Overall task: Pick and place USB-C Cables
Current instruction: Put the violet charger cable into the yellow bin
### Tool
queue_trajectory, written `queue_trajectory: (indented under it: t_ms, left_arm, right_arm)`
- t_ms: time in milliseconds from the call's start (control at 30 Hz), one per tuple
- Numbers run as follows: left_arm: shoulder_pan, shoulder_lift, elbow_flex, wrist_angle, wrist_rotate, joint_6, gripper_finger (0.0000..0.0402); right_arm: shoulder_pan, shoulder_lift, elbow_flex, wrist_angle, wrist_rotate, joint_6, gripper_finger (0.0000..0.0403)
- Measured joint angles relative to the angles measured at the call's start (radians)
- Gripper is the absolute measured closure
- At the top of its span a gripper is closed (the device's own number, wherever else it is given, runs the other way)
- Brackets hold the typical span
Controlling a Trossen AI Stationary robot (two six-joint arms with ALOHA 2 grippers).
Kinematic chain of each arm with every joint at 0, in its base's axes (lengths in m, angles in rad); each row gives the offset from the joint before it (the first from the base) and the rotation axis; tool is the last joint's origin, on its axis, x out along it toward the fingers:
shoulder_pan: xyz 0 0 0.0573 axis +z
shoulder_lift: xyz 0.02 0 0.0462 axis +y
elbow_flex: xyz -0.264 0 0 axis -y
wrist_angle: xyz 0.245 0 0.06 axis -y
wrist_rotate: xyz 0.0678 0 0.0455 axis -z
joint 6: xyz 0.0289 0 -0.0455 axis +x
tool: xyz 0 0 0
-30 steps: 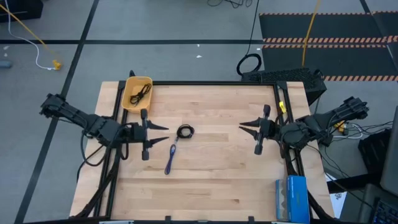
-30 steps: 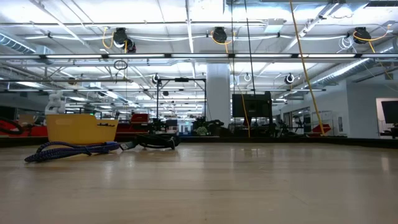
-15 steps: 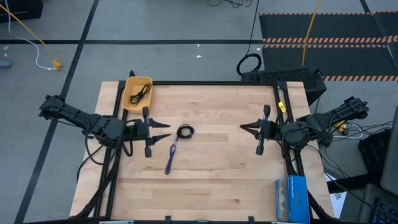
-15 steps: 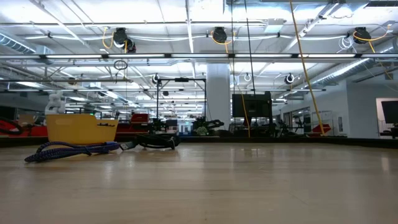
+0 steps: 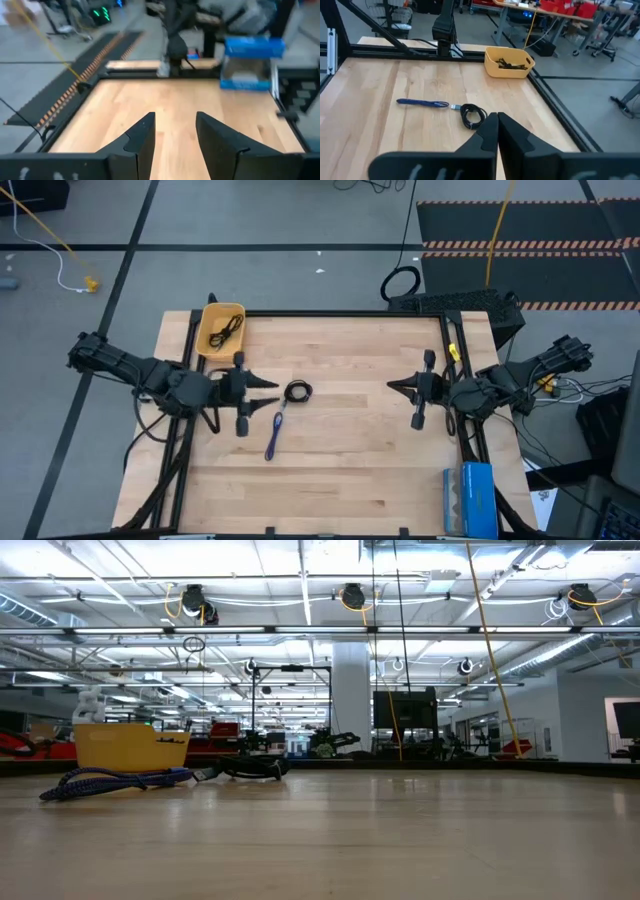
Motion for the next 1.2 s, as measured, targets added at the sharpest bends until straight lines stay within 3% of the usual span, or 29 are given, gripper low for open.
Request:
queue_trajectory:
  t_ms: [133, 333, 533, 700, 867, 1200]
  left_arm:
    - [0.001, 0.11, 0.181, -0.188, 0.028, -0.027, 0.0257]
    - [0.001, 0.279, 0.449, -0.568, 0.046, -0.215, 0.0257]
    - [0.012, 0.398, 0.615, -0.866, 0.189, -0.387, 0.0257]
    - [0.035, 0.446, 0.678, -1.048, 0.279, -0.511, 0.0257]
    - [0.045, 0.475, 0.677, -1.168, 0.285, -0.615, 0.0257]
    - [0.045, 0.576, 0.676, -1.209, 0.279, -0.765, 0.0257]
  right_arm:
    - [0.0, -0.003, 0.0, -0.003, -0.075, 0.024, 0.0402]
    - [0.0, -0.007, 0.0, -0.003, -0.127, 0.05, 0.0403]
    - [0.0, -0.007, 0.0, -0.003, -0.127, 0.053, 0.0403]
    - [0.0, -0.007, 0.0, -0.003, -0.127, 0.053, 0.0403]
    - [0.0, -0.007, 0.0, -0.003, -0.126, 0.052, 0.0403]
    - [0.0, -0.007, 0.0, -0.003, -0.126, 0.052, 0.0403]
